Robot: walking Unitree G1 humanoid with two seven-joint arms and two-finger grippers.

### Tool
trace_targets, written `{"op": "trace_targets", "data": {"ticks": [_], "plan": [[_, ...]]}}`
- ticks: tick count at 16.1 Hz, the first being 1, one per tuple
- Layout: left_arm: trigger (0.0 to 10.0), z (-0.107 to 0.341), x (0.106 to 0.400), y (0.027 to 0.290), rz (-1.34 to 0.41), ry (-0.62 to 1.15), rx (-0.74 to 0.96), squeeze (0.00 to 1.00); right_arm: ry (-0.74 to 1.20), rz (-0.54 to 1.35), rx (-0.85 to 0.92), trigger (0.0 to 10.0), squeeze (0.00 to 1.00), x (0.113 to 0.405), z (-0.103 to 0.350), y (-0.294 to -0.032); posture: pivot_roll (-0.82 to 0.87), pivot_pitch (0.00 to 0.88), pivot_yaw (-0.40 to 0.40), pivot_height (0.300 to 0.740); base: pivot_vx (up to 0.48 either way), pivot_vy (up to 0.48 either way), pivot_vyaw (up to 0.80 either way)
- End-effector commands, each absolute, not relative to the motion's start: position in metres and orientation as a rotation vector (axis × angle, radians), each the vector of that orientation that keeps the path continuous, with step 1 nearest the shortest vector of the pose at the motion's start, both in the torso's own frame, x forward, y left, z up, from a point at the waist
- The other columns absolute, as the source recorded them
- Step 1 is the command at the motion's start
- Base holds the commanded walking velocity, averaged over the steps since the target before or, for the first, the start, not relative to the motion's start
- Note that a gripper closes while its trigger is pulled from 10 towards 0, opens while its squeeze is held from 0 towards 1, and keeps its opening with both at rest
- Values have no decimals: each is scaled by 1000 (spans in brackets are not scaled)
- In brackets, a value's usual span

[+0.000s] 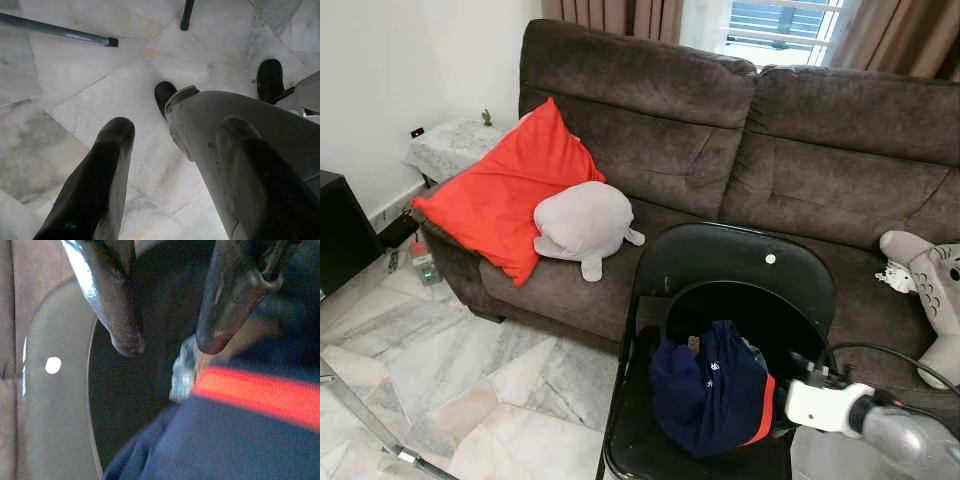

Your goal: Hang hanger

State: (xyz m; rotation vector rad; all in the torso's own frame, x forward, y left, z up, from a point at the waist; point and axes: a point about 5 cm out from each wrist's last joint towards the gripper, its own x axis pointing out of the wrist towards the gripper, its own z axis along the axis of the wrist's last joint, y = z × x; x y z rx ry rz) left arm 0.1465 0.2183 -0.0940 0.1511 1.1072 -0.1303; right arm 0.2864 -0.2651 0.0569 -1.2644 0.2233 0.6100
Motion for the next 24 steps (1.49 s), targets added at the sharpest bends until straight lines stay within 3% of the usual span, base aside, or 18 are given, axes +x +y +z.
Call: {"op": "trace_targets", "data": {"ticks": [1,7,11,19,24], "plan": [[10000,-95,143,220,-134,1128,164,0,179,612,-1245,10000,0,292,64,-261,-43,12,-20,740,0,0,0],[10000,-95,143,220,-130,1127,163,0,81,629,-1182,10000,0,300,78,-248,-39,15,-22,740,0,0,0],[10000,-95,143,220,-132,1128,161,0,201,493,-1328,10000,0,300,77,-278,-49,18,-20,740,0,0,0],[10000,-95,143,220,-136,1128,161,0,415,776,-1277,10000,0,279,57,-283,-42,16,-20,740,0,0,0],[10000,-95,143,220,-136,1128,162,0,283,747,-1267,10000,0,290,70,-270,-42,16,-19,740,0,0,0]]}}
